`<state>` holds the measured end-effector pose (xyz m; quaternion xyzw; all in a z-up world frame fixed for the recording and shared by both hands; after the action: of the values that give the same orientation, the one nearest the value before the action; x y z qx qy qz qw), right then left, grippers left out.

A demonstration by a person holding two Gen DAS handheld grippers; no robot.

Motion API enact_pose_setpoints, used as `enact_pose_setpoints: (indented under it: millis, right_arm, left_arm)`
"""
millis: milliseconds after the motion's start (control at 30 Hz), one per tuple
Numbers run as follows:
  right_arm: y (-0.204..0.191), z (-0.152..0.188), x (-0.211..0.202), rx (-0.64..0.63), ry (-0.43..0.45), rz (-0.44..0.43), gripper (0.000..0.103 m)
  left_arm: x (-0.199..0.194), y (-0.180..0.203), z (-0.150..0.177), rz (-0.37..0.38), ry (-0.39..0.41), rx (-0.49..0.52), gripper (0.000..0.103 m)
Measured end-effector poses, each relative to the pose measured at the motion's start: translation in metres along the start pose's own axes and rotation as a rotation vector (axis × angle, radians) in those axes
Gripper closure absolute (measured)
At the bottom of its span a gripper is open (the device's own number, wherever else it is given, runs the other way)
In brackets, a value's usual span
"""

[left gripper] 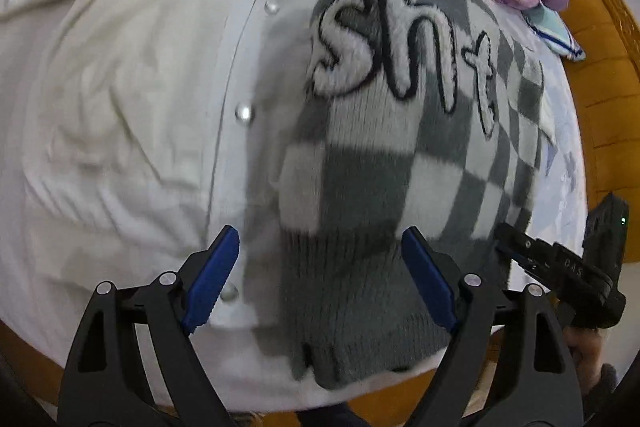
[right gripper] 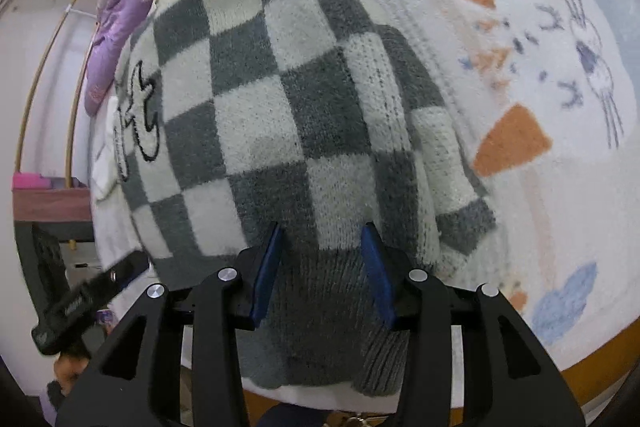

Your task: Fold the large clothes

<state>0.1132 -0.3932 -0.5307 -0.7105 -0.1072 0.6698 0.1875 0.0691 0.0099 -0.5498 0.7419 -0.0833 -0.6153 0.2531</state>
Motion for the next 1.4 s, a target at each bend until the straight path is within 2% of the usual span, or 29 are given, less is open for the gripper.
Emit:
enact_pose_setpoints:
  millis: [33,67,100,200,267,333,433,533,667,700,767,867,1000,1100,1167,1233,1333,1400]
  right_arm:
    - [0.001,0.002,-0.008,0.020,0.016,-0.028,0.055]
    - [0.007,0.008,-0.020,0.058,0.043,-0.057,0.047]
    - [0.011,0.013,-0.027,0.088,0.063,-0.066,0.043]
    - [0.037,0.040,-0.040,0.220,0.103,-0.028,0.028]
    - [0.053,0.055,-0.031,0.286,0.076,-0.067,0.027]
    - [0.068,0.068,-0.008,0.369,0.006,-0.142,0.027]
    - [0.078,0.077,0.017,0.424,-0.041,-0.177,0.027]
    - [0.085,0.082,0.033,0.473,-0.048,-0.255,0.025]
    - [0.091,0.083,0.048,0.499,-0.038,-0.335,0.016]
    - [0.088,0.081,0.049,0.494,-0.042,-0.353,0.017]
    - [0.078,0.075,0.046,0.453,-0.065,-0.405,0.026]
    - [0.064,0.071,0.040,0.388,-0.068,-0.362,0.026]
    - [0.073,0.073,0.057,0.440,-0.093,-0.362,0.027]
    - [0.073,0.074,0.053,0.451,-0.093,-0.331,0.041]
    - [0.069,0.077,0.041,0.446,-0.085,-0.300,0.059]
    - [0.068,0.079,0.025,0.463,-0.075,-0.299,0.063]
    - [0.067,0.082,0.017,0.472,-0.067,-0.281,0.064]
    - [0.067,0.086,0.019,0.476,-0.065,-0.268,0.064]
  left_arm:
    - [0.001,0.001,0.003,0.033,-0.005,-0.011,0.019]
    - [0.003,0.001,0.005,0.045,-0.012,-0.015,0.019]
    - [0.007,0.002,0.009,0.048,-0.026,-0.014,0.019]
    - [0.018,0.005,0.018,0.024,-0.056,-0.003,0.019]
    - [0.024,0.006,0.024,0.024,-0.072,-0.016,0.019]
    - [0.032,0.008,0.029,0.008,-0.091,-0.014,0.019]
    - [0.040,0.015,0.031,-0.016,-0.110,0.014,0.019]
    - [0.044,0.020,0.032,-0.036,-0.127,0.032,0.019]
    - [0.052,0.027,0.029,-0.059,-0.138,0.038,0.018]
    - [0.055,0.030,0.028,-0.062,-0.137,0.032,0.018]
    - [0.055,0.031,0.026,-0.068,-0.137,0.022,0.018]
    - [0.055,0.034,0.021,-0.085,-0.136,0.017,0.018]
    - [0.047,0.046,0.012,-0.098,-0.105,-0.005,0.018]
    - [0.030,0.053,-0.005,-0.053,-0.046,-0.046,0.018]
    - [0.019,0.057,-0.026,-0.031,-0.012,-0.042,0.018]
    - [0.016,0.060,-0.050,-0.034,0.017,-0.025,0.018]
    - [0.027,0.062,-0.102,0.023,0.049,-0.007,0.015]
    - [0.041,0.058,-0.128,0.014,0.050,0.016,0.011]
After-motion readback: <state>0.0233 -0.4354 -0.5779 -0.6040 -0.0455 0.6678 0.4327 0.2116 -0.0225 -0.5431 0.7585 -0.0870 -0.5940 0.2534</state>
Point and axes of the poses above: each gripper's, at about its wrist camera, not at the fingertips, and x roughly the way its jaws point, y to its right, z to its underside, the point moved 2 cm from there along x, roughly the way its jaws point, and after that the axes turned 9 degrees about z, right-handed, at the moved point
